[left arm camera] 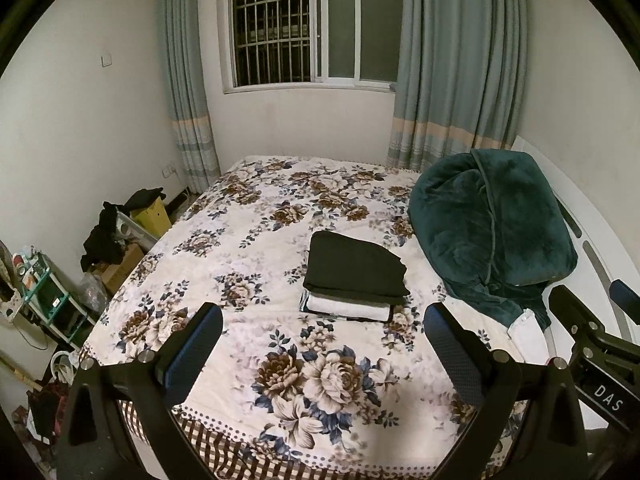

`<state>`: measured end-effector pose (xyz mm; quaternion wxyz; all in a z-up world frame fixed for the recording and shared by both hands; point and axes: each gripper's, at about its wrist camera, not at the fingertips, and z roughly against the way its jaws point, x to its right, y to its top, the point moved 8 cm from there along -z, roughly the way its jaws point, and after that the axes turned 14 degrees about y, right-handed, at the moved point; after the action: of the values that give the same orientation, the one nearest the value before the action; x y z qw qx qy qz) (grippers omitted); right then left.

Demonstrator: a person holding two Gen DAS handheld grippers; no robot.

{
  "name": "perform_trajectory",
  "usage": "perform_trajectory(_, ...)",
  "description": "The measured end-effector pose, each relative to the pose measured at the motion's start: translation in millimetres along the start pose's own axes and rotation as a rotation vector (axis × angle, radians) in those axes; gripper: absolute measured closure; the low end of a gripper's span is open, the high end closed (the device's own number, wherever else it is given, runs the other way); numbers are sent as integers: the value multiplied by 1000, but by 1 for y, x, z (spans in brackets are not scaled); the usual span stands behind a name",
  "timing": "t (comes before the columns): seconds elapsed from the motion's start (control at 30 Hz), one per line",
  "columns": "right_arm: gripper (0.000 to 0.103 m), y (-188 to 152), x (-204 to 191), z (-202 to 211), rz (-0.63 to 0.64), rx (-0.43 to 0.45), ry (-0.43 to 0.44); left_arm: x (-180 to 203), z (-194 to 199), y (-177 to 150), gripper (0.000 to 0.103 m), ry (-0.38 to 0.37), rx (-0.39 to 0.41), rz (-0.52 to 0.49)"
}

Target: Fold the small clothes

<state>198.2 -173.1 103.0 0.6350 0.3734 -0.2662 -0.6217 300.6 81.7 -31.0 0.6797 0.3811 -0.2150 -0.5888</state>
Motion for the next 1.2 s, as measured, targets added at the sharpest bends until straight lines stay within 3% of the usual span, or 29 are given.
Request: perform_trajectory(1.2, 0, -3, -8, -4, 6, -6, 12, -6, 1, 4, 0, 6, 7, -4)
